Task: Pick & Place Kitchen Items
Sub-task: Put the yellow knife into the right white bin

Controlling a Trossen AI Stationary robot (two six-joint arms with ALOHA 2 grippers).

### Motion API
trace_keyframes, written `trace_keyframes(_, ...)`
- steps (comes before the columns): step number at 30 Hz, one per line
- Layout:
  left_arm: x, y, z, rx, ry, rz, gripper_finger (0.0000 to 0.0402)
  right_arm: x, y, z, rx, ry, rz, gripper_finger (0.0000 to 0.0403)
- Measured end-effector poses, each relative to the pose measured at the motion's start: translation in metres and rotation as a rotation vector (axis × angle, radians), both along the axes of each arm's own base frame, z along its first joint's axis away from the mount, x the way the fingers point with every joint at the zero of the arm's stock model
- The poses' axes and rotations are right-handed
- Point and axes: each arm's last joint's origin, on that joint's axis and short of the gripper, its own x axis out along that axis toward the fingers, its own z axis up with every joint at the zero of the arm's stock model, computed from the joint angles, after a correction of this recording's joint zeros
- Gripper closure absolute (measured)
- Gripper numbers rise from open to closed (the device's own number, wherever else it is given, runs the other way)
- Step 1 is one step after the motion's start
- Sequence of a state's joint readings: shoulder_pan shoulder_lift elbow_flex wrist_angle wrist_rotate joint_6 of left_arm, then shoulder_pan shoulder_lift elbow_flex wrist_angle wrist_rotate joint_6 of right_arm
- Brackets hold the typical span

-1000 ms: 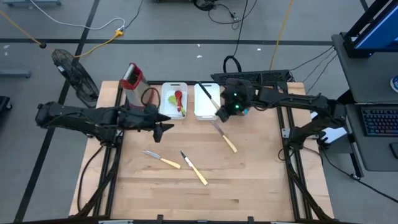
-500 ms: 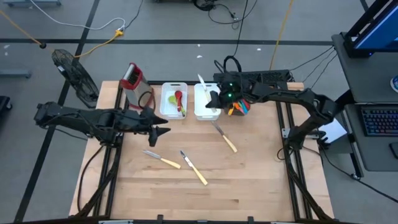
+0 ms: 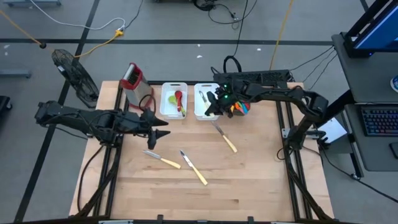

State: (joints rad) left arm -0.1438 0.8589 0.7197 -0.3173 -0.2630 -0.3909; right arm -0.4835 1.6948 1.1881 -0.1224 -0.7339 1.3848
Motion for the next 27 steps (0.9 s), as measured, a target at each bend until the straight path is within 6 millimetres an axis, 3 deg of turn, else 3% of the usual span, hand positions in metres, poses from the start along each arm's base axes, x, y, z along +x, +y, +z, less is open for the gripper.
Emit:
trace_keyframes(10, 0.000, -0.004, 0.000, 0.014, 0.001, -0.029, 0.0190, 0.003, -0.017, -0.017, 0.105, 0.028, -0.068, 0.0358)
trace_keyframes(20, -0.001, -0.010, 0.001, 0.012, 0.000, -0.064, 0.0190, 0.003, -0.027, -0.019, 0.087, 0.014, -0.122, 0.0364)
trace_keyframes(27, -0.002, -0.013, 0.000, 0.012, 0.000, -0.079, 0.0190, -0.001, -0.034, -0.019, 0.082, 0.006, -0.143, 0.0309)
